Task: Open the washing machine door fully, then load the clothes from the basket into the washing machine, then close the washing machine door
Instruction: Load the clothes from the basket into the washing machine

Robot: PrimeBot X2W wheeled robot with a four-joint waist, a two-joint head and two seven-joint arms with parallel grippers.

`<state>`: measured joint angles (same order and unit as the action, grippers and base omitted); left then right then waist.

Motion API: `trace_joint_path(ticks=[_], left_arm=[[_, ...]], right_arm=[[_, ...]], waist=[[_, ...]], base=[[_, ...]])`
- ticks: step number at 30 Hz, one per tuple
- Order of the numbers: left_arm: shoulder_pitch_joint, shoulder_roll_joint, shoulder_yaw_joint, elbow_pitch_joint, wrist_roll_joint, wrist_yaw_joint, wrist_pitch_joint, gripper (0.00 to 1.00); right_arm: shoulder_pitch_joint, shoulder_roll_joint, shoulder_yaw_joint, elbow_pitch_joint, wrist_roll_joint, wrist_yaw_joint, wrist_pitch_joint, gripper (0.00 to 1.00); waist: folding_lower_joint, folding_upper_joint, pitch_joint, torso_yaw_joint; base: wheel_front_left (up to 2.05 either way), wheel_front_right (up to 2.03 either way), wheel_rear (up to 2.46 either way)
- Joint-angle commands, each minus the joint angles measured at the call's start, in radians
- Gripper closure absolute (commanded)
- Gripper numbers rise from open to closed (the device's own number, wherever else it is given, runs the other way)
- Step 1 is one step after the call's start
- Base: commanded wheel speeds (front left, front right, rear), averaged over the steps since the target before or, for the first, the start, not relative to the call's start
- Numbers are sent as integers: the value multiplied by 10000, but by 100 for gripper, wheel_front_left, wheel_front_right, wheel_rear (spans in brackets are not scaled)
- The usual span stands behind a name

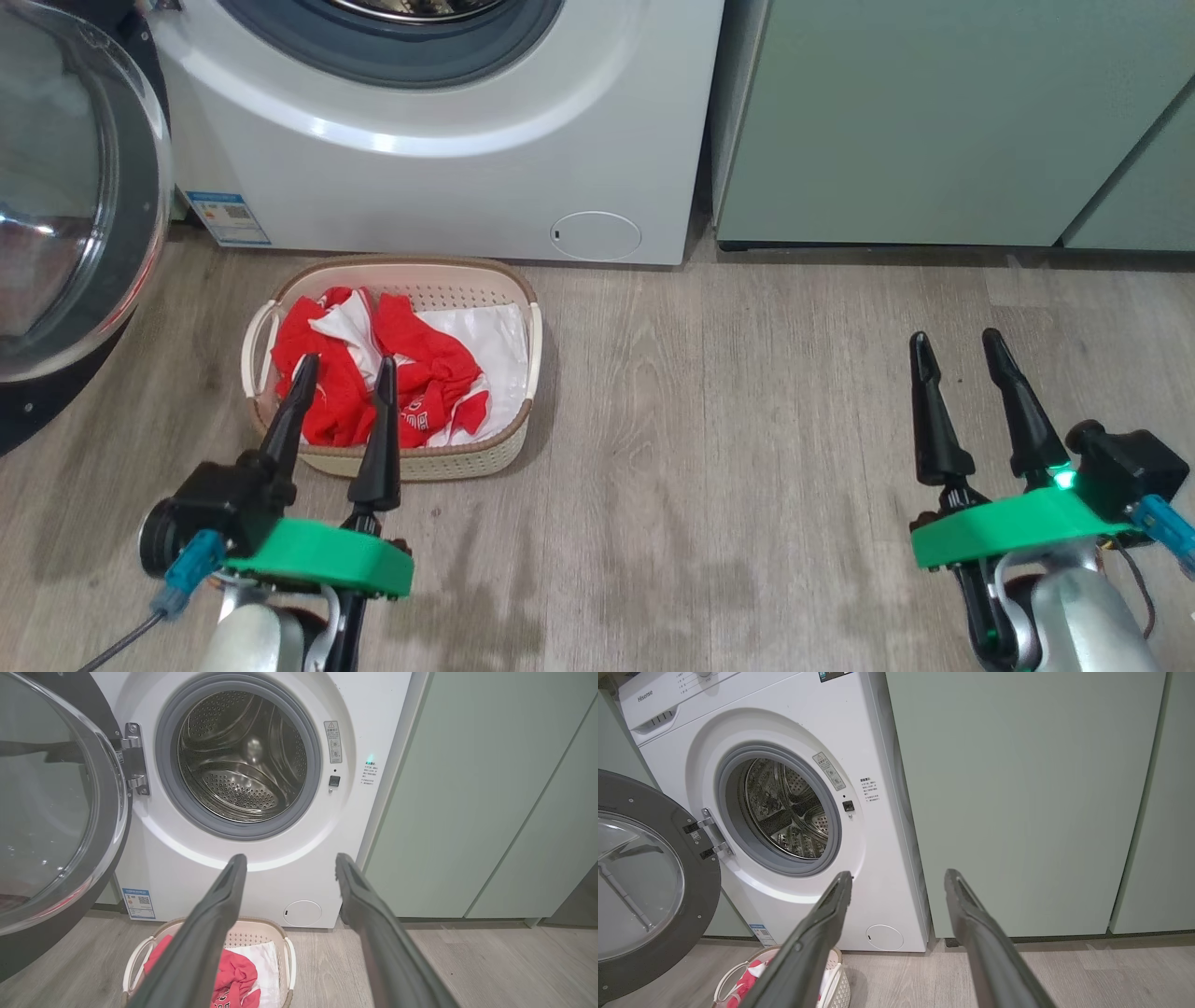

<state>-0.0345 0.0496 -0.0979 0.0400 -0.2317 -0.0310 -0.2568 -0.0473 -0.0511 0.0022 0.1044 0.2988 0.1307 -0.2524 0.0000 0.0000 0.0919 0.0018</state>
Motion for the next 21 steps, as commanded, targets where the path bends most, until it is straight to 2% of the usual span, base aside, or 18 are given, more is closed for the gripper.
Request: trace_joint_path(ticks=[1,7,17,21], left_arm=[[-224,7,321,-314,29,33,-49,0],[-250,7,347,-323,72,61,-49,0],[-284,7,280,-339,374,96,-49,0],[-248,7,266,-386,511,285,-49,0]], right_arm=[[-127,9,254,-278,-62,0,-93,0],[-140,9,260,-268,-64,0,-93,0],[-155,9,304,-206,-104,0,-93,0],[-141,9,346,-185,-131,0,-93,0]], waist=[[0,0,1,-1],[0,0,12,10],[0,0,2,32],[0,0,-22,36]], base=[[86,-86,0],[133,-133,0],[204,-201,-3],[150,-148,-2]])
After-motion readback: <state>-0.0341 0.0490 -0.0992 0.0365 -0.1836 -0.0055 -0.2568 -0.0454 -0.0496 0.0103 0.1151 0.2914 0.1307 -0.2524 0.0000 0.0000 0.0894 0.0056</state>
